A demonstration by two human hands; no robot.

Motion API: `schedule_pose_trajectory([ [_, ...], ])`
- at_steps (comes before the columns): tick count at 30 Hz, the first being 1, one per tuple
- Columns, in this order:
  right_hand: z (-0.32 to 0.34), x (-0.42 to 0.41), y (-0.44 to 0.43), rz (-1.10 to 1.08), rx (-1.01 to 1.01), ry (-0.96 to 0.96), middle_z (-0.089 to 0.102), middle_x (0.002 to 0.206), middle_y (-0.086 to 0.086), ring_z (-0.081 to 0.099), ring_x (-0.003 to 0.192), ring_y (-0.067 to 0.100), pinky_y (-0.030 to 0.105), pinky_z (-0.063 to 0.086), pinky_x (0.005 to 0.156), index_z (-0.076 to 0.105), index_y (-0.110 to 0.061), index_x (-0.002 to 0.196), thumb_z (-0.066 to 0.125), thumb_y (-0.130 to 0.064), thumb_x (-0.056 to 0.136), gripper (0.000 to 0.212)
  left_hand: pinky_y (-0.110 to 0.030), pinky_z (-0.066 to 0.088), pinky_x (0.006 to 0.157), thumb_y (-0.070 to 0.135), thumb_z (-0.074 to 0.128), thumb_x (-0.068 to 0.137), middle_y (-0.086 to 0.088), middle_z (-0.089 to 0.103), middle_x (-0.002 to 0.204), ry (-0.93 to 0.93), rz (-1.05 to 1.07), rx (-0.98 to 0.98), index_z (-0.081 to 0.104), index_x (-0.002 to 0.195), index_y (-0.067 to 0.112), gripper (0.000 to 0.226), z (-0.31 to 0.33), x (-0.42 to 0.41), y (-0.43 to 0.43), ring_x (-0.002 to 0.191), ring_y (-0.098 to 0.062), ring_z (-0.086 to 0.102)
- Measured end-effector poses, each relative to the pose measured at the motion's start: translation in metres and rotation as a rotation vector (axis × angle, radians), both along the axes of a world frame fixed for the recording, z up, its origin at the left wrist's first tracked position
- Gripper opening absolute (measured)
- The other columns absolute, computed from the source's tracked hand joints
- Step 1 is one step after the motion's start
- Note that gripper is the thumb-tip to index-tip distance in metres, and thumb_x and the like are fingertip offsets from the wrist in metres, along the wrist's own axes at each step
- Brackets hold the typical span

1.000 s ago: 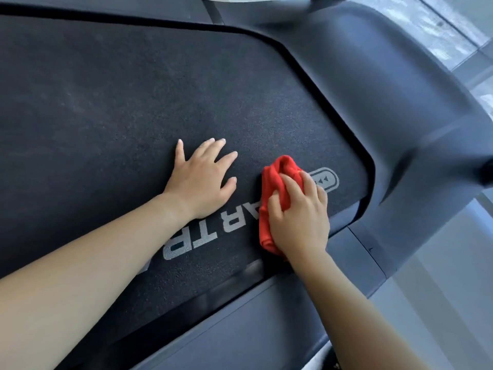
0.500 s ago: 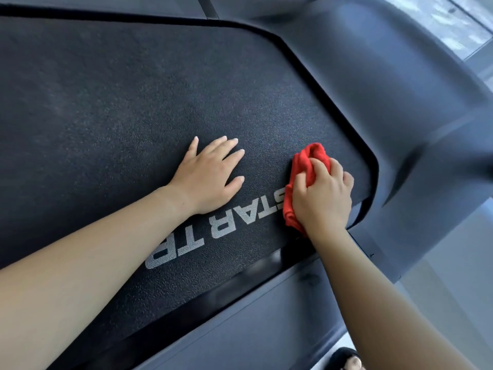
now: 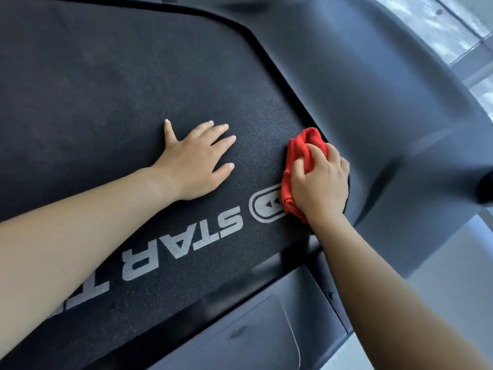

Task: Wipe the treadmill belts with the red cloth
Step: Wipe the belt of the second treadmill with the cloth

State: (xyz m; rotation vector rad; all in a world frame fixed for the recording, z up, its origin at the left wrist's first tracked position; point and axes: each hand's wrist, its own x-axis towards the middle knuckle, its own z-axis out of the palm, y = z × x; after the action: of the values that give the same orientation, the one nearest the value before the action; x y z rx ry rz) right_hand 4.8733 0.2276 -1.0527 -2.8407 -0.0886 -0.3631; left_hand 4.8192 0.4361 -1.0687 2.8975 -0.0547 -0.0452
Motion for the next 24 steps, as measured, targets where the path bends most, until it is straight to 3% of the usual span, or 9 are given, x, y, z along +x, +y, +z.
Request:
schedule_pose_trajectory([
  [7,-0.002,0.061,0.007,0.352,-0.022,-0.027,0.045,0.14,-0.006,0.037,0.126,0.024,0.028,0.031,0.095,0.059,-0.032,0.123,0.049,-0.033,0.089,0.035,-0.058,0.008,0.114,0.052,0.032,0.093,0.008,0.011,0.158,-0.033,-0.045,0.026,0.019,0.148,0.031,0.061,-0.002,0.062,0.004,0.145,-0.012,0.006],
  [17,-0.003,0.156,0.085,0.474,0.03,-0.023,0.045,0.14,-0.008,0.034,0.127,0.023,0.026,0.03,0.094,0.057,-0.033,0.126,0.048,-0.035,0.09,0.037,-0.054,0.004,0.115,0.045,0.036,0.096,0.004,0.022,0.155,-0.106,0.375,-0.073,0.032,0.144,0.026,0.052,-0.005,0.136,0.054,0.144,-0.014,0.014],
  [24,-0.005,0.229,0.132,0.606,0.02,-0.041,0.045,0.141,-0.007,0.036,0.127,0.025,0.027,0.031,0.093,0.057,-0.032,0.127,0.047,-0.035,0.091,0.038,-0.052,0.0,0.115,0.048,0.036,0.093,0.007,0.019,0.155,-0.14,0.426,-0.067,0.03,0.144,0.034,0.053,-0.012,0.166,0.069,0.144,-0.01,0.01],
])
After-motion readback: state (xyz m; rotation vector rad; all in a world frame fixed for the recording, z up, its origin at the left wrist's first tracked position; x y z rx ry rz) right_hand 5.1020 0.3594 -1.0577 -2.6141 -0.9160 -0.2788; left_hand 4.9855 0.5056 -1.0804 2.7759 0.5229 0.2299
